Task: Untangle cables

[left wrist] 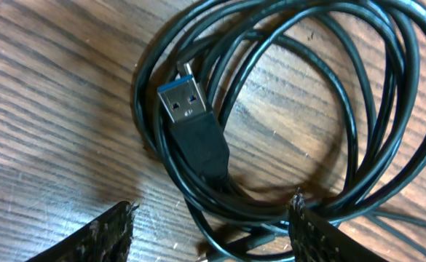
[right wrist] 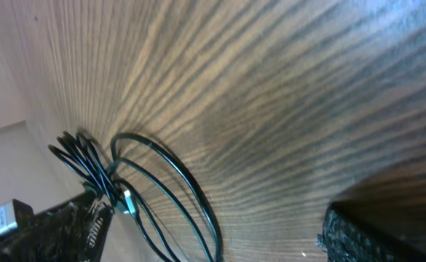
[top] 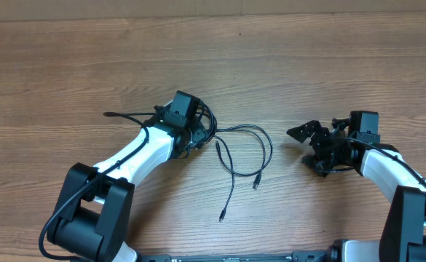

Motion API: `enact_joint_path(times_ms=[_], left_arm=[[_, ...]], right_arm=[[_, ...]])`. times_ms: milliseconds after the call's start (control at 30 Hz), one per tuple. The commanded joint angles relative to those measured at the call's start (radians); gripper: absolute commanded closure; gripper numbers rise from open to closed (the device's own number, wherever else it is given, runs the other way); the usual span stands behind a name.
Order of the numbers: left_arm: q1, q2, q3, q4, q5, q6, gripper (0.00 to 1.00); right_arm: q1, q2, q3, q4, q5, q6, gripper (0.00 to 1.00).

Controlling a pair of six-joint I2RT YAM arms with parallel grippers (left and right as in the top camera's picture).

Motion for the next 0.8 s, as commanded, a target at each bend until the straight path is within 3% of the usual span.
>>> enact_joint_path(times_ms=[0, 133, 300, 467, 500, 667, 767], left_arm=[[0.003, -0.015, -0.014, 0.012, -0.024, -0.020, 0.35], [-0.001, -0.011, -0.023, 0.012, -0.024, -0.020, 0.46], [-0.011, 0.009, -0.058, 0.044, -0.024, -0.020, 0.52], [-0.016, 0.021, -0.077, 0.067, -0.017, -0.020, 0.91], [-0.017, 0.021, -0.077, 0.068, -0.017, -0.020, 0.95], [-0.017, 0.021, -0.077, 0.072, -0.021, 0.002, 0.96], [-0.017, 0.021, -0.077, 0.097, -0.018, 0.105, 0.96]], right_arm=[[0.004, -0.010, 0.007, -0.016, 0.017, -0.036, 0.00], [0.004, -0.010, 0.007, -0.033, 0.016, -0.037, 0.00], [0.030, -0.010, 0.007, -0.051, 0.012, -0.041, 0.00], [0.079, -0.010, 0.018, -0.018, -0.105, -0.109, 0.03], [0.087, -0.010, 0.029, -0.017, -0.124, -0.129, 0.04], [0.127, -0.010, 0.099, -0.021, -0.133, -0.177, 0.04], [0.159, -0.010, 0.148, -0.016, -0.129, -0.223, 0.04]])
